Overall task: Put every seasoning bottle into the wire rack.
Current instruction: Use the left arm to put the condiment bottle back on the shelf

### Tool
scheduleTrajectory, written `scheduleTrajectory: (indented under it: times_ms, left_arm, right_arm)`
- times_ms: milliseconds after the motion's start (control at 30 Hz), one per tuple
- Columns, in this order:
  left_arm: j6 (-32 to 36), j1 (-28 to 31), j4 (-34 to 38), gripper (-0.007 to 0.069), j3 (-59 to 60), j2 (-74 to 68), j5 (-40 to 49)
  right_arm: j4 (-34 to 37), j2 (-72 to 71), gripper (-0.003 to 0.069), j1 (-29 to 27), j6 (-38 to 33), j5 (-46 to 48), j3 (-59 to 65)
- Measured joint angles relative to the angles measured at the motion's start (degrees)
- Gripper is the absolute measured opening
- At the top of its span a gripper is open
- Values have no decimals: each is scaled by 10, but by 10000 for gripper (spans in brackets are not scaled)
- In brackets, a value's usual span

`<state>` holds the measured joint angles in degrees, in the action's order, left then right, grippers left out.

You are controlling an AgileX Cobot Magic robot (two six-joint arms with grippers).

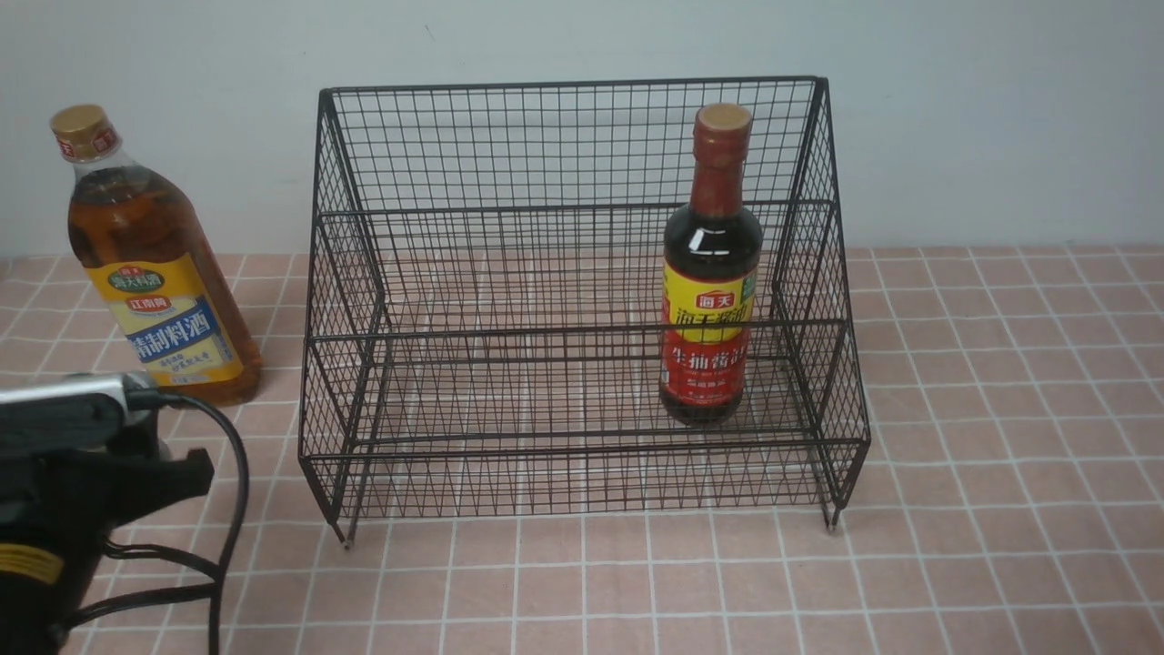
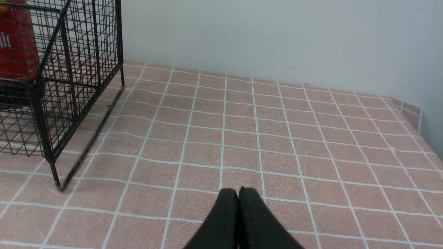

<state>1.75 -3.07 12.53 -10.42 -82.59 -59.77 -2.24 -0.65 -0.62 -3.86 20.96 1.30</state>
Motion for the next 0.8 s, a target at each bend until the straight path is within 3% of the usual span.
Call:
scheduleTrajectory:
  times_ms: [133, 500, 700, 800]
  left_arm:
    - [9, 0, -3, 311, 1, 71, 57]
    - [2, 0, -125, 311, -95, 297, 415]
    - [-53, -16, -142, 311, -139, 366, 476]
    - [-96, -61, -162, 311, -150, 387, 479]
  right_arm:
    - [0, 0, -15, 0, 0, 0, 0]
    - [0, 0, -15, 0, 0, 0, 0]
    - [0, 0, -15, 0, 0, 0, 0]
    - [0, 0, -15, 0, 0, 0, 0]
